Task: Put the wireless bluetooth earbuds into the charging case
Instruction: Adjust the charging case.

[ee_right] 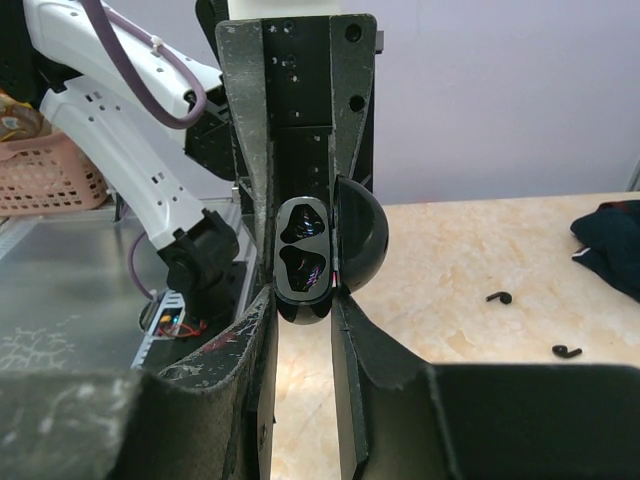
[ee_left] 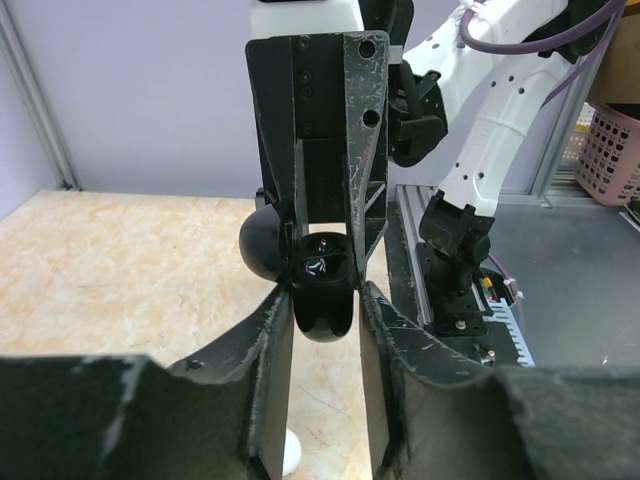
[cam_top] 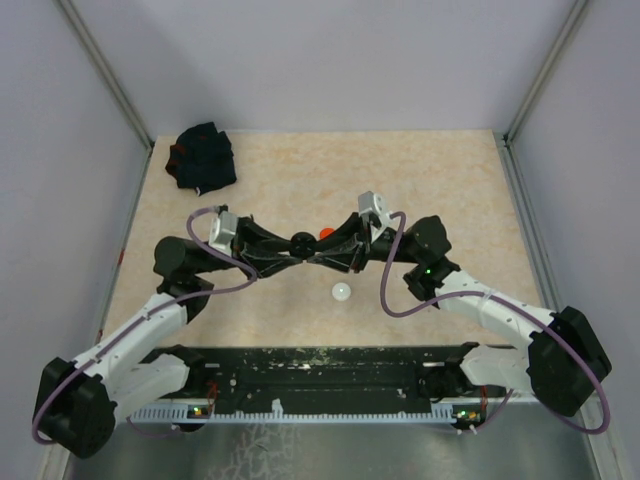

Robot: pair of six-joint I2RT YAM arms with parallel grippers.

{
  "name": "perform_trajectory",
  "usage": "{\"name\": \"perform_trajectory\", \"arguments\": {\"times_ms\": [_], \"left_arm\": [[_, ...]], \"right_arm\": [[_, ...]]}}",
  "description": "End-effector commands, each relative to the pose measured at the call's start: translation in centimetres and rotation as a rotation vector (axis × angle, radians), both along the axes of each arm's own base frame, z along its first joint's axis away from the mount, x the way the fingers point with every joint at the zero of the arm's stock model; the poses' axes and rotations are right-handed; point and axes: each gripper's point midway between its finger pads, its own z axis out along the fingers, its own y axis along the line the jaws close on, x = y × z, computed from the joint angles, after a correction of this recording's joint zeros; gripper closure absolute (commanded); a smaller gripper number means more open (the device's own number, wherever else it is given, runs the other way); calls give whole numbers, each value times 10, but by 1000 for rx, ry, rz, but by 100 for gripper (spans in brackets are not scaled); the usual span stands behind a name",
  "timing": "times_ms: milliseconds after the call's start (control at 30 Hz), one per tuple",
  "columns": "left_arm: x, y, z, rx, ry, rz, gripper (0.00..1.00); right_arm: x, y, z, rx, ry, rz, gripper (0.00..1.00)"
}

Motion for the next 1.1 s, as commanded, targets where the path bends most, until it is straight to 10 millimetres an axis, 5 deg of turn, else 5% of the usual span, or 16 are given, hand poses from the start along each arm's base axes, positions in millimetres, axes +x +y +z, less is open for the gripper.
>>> {"name": "perform_trajectory", "arguments": {"times_ms": [0,300,533,733,1067], "left_arm": [[0,3,-3,7,19,28,61],[-2,5,-2,12,23,39,59],[-4,3,-3,10,31,13,99],[-6,4,-2,-20,25,7,99],[-11,2,4,-77,30,-47,100]], "right_arm": [[-1,-3,19,45,-63,-14,100],[-1,-3,16,28,-59,-3,100],[-2,-2,13,23,-46,9,98],[-4,-1,13,45,-29,27,74],[-8,3,14,93,-8,60,67]]}}
